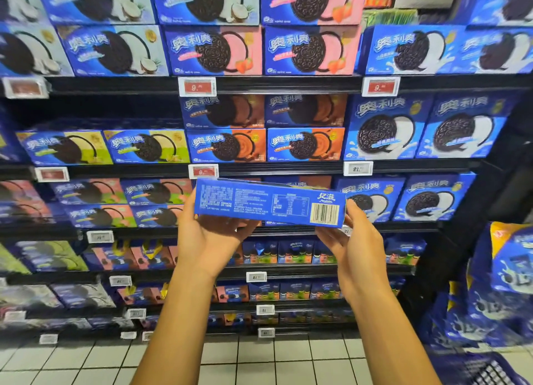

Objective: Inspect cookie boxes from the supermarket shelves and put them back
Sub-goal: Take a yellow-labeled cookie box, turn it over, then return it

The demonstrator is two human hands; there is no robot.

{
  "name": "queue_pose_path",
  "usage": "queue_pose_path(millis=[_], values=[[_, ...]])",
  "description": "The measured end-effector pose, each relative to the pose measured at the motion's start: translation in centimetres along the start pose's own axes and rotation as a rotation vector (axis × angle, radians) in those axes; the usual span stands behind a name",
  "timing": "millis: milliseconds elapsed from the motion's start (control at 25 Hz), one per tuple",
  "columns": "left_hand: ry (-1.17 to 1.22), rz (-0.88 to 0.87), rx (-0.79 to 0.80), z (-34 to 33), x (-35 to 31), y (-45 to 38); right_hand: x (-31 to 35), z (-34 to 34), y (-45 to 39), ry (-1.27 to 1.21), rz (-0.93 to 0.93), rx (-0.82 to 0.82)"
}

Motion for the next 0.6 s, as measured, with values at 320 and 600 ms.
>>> queue_pose_path(millis=[320,600], values=[[0.164,0.106,-0.178,5.7,5.3,-1.7,5.6,-1.7,2.9,0.102,0.403,-0.009],[0.058,0.030,-0.166,7.8,9.6,-2.2,4.4,-7.3,6.2,0.165,0.528,0.301]])
Point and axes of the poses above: each hand's wrist, its own y-axis away from the middle knuckle, its own z-axis out of the back of the hand, x = y × z, the point moved 10 cm from there along -y, towards the middle knuckle, and after that the axes turned 2 degrees about -z, right-handed, at the moved point
